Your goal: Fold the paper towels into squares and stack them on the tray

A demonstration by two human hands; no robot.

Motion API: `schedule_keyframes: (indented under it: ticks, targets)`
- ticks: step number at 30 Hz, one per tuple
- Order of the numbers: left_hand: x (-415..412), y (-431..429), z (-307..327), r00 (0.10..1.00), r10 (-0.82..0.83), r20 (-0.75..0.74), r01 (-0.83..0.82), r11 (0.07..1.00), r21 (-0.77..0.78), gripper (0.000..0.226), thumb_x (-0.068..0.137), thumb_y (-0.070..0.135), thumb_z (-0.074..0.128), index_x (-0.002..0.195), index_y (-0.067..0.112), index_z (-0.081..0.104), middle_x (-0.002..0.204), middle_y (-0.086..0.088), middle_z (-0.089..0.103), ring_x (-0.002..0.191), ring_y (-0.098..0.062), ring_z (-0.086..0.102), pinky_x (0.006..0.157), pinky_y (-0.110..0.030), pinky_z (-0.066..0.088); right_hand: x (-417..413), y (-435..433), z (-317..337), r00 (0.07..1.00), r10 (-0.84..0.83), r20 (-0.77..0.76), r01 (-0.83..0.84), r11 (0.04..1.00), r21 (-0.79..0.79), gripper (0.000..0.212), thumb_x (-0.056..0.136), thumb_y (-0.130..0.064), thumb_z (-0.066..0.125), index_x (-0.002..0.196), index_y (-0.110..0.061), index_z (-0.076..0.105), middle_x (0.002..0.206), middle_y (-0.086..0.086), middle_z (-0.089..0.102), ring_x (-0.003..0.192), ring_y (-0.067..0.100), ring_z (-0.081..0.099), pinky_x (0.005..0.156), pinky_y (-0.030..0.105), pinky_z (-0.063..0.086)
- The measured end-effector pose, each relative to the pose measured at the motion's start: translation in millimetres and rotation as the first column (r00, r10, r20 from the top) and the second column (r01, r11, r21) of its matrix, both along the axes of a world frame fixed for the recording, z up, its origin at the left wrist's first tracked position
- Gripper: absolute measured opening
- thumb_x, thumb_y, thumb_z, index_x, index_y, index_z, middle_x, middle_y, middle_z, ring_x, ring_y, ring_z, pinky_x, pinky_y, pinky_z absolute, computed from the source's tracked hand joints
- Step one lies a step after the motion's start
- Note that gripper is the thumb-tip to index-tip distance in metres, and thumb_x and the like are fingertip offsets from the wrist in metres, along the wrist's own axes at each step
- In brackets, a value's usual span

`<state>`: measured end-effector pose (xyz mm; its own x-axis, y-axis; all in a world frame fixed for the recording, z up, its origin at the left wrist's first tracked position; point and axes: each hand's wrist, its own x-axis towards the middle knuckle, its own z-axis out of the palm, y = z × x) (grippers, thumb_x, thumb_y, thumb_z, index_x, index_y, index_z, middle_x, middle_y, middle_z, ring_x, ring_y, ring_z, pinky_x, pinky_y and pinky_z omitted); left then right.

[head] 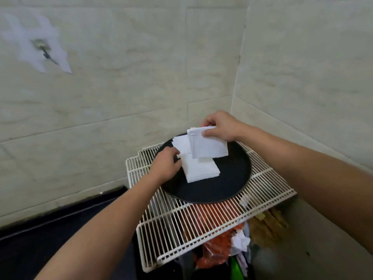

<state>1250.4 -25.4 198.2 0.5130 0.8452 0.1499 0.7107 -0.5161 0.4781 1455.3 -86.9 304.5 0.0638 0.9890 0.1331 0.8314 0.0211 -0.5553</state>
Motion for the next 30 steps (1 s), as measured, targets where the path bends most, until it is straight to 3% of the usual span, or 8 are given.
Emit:
schedule_keyframes:
  ticks: [4,6,10,13,16,21,26,30]
  targets:
    - [16.9,35.4,4.3,0.897,0.090,0.433,0.116,0.897,-0.426,0.078,0.066,0.009,0.075,0.136,0.012,0.042,0.134,-0.005,0.052,0.120,-0.020,0.052,0.100,-0.039,0.046,0.7,49.2,-4.0,0.995,0.040,-0.093,-0.044,0.998,-0.046,0.008,0.082,-0.012,0.072,0.088,-0.016,0.070,0.088,0.004,0.069,0.082,0.017,0.063,0.073,0.029,0.049]
    - [26.1,43.1,8.7,0.817,0.161,0.554,0.214,0.806,-0.551,0.072,0.064,0.003,0.073,0.131,0.010,0.046,0.124,-0.006,0.060,0.111,-0.021,0.060,0.094,-0.041,0.052,1.5,65.1,-9.2,0.993,0.066,-0.097,-0.072,0.995,-0.065,0.008,0.081,-0.012,0.072,0.084,-0.019,0.069,0.087,0.004,0.069,0.082,0.018,0.064,0.073,0.031,0.050]
    - [38.0,57.1,6.1,0.836,0.189,0.514,0.162,0.811,-0.562,0.026,0.077,-0.012,0.060,0.097,0.005,0.064,0.086,-0.006,0.067,0.078,-0.021,0.065,0.072,-0.033,0.054,11.5,98.1,-20.8,0.989,0.058,-0.137,-0.073,0.992,-0.103,0.009,0.082,-0.010,0.070,0.085,-0.018,0.068,0.085,0.002,0.068,0.081,0.016,0.063,0.072,0.027,0.050]
    - [41.9,68.3,-5.3,0.825,0.282,0.491,0.061,0.818,-0.572,0.017,0.079,-0.011,0.062,0.077,0.006,0.060,0.072,-0.012,0.058,0.069,-0.028,0.060,0.069,-0.043,0.055,21.5,120.8,-31.6,0.985,0.025,-0.171,-0.045,0.993,-0.111,0.009,0.082,-0.010,0.070,0.090,-0.015,0.069,0.090,0.005,0.068,0.080,0.015,0.063,0.071,0.026,0.049]
    - [44.2,73.2,-9.9,0.803,0.342,0.488,0.023,0.800,-0.599,0.011,0.082,-0.009,0.063,0.082,0.001,0.059,0.074,-0.018,0.061,0.065,-0.031,0.064,0.071,-0.047,0.057,27.2,141.7,-44.7,0.977,-0.014,-0.215,-0.013,0.992,-0.124,0.012,0.081,-0.014,0.071,0.093,-0.015,0.069,0.094,0.007,0.068,0.083,0.017,0.065,0.073,0.027,0.050]
    - [49.8,79.7,-17.0,0.838,0.374,0.398,-0.075,0.800,-0.595,0.014,0.080,-0.001,0.069,0.090,-0.005,0.059,0.065,-0.019,0.063,0.044,-0.017,0.060,0.043,-0.020,0.045,33.8,175.8,-72.4,0.965,-0.006,-0.261,-0.041,0.984,-0.174,0.013,0.079,-0.012,0.076,0.089,-0.015,0.068,0.091,0.008,0.068,0.085,0.021,0.065,0.077,0.031,0.052]
    - [51.0,84.8,-27.5,0.841,0.403,0.360,-0.125,0.793,-0.597,0.016,0.076,-0.002,0.071,0.084,-0.002,0.057,0.065,-0.020,0.065,0.041,-0.019,0.057,0.050,-0.028,0.051,32.2,197.7,-94.5,0.969,0.031,-0.244,-0.085,0.973,-0.213,0.016,0.077,-0.011,0.078,0.091,-0.009,0.071,0.077,-0.004,0.062,0.084,0.019,0.061,0.080,0.031,0.050]
    - [52.0,86.6,-33.3,0.825,0.455,0.336,-0.168,0.764,-0.623,0.028,0.076,0.001,0.073,0.096,-0.003,0.054,0.065,-0.018,0.065,0.040,-0.019,0.054,0.043,-0.024,0.046,33.4,205.4,-114.1,0.986,0.042,-0.161,-0.079,0.970,-0.231,0.016,0.073,-0.021,0.082,0.075,-0.025,0.067,0.081,-0.009,0.065,0.089,0.018,0.066,0.087,0.036,0.054]
